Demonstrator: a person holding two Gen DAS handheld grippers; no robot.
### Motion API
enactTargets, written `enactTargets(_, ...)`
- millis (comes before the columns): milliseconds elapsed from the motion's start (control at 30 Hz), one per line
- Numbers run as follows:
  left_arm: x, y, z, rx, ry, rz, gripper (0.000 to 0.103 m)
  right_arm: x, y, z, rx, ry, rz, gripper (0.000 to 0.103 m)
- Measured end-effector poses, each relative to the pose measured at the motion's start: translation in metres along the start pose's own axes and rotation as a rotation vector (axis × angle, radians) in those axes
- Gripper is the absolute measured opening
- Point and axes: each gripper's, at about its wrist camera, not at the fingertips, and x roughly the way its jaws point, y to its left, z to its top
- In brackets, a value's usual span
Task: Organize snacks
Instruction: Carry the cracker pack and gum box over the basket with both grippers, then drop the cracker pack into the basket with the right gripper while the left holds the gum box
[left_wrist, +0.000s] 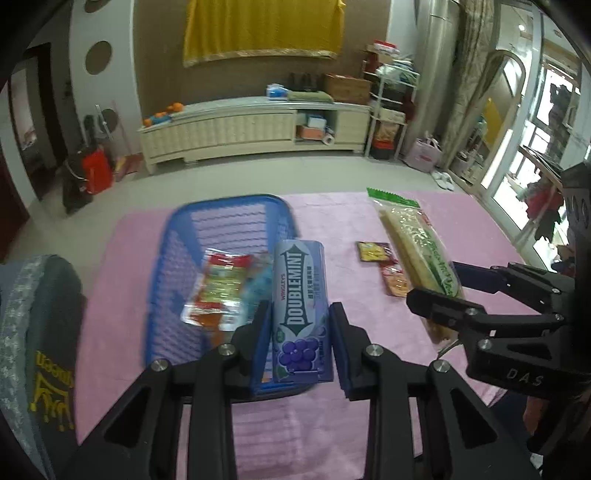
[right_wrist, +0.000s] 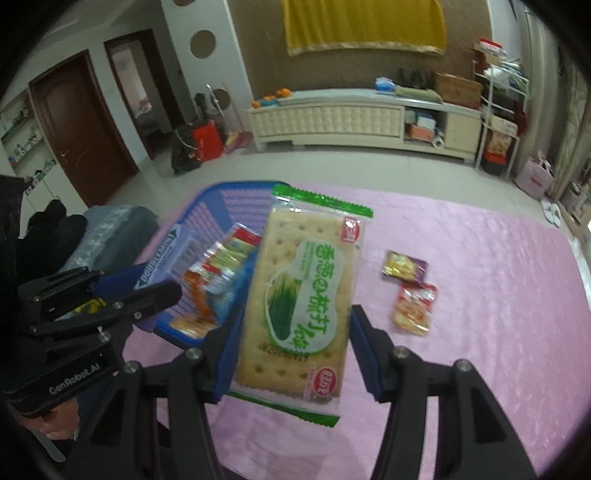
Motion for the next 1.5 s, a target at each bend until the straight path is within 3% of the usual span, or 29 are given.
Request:
enactTargets(300, -0.017, 0.051, -0.002, -0.048, -0.018, 0.046, 0.029, 0.027, 0.063, 0.028, -0.077, 0.020, 0.047, 0.060)
enactTargets(600, -0.007, 0.080, -0.007, -0.050, -0.010, 0.044, 0.029, 0.078, 0.099, 0.036, -0.074, 0.116, 0.027, 0.060)
enactTargets(1067, 0.012, 0.104, -0.014, -0.084, 0.026, 0.006, 0.029, 0.110, 0.093, 0.027, 0.043, 0.206, -0.055, 0.062)
enactTargets(1133, 0.011, 0.104, -0.014, -0.077, 0.026, 0.008, 0.029, 0.108, 0.090, 0.027, 0.056, 0.204, -0.051, 0.066)
enactTargets(1200, 0.009, 0.102, -0.014, -0.076, 0.027, 0.011, 0.029, 0.102, 0.087, 0.027, 0.069, 0.193, -0.038, 0.077)
enactTargets(1500, 0.003, 0.087, -0.014, -0.040, 0.031, 0.011, 0.029, 0.080, 0.081, 0.023, 0.022, 0.169, -0.079, 0.085)
